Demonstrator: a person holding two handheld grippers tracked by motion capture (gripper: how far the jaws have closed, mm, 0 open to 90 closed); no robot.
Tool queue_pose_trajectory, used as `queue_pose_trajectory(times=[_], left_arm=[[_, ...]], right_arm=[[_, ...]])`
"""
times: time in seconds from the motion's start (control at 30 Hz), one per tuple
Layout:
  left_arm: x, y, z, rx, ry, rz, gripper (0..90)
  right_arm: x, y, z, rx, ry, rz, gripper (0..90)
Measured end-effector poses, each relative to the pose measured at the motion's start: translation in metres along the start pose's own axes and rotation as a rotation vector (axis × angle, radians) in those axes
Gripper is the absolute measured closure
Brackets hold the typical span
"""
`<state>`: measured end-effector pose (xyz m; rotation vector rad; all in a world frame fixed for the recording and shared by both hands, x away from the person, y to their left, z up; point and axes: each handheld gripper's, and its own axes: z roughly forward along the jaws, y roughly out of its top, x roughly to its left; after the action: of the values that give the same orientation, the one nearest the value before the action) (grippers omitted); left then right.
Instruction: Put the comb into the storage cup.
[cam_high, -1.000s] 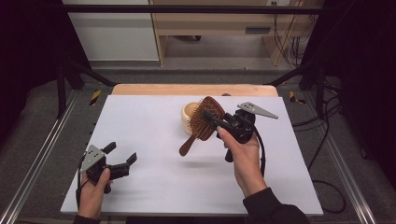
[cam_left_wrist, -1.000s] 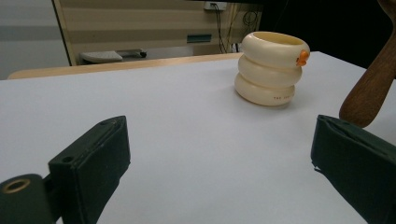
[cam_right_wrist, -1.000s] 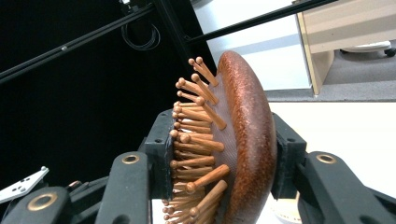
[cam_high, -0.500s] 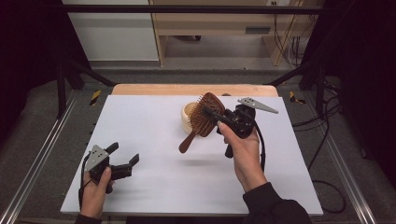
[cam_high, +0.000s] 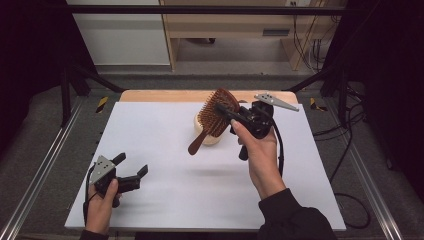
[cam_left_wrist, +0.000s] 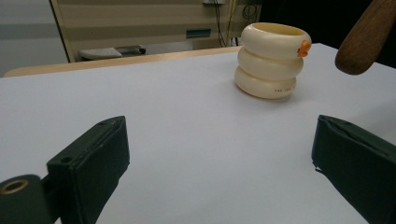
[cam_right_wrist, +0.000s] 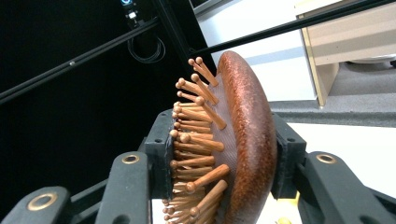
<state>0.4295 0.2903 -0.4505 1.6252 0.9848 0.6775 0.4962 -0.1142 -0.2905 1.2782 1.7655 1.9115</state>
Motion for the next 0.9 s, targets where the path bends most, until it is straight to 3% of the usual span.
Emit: queue_pose_trajectory(times=[0.5, 0.9], left_arm=[[0.001, -0.001, 0.003, 0.006, 0.003, 0.0, 4.3], [0.0, -0.001, 0.002, 0.002, -0.002, -0.004, 2.4]], right_arm=[[0.006, 0.026, 0.012, -0.013, -0.009, -0.024, 52.7], [-0.003, 0.039, 0.025, -0.009, -0.04, -0.033, 52.6]])
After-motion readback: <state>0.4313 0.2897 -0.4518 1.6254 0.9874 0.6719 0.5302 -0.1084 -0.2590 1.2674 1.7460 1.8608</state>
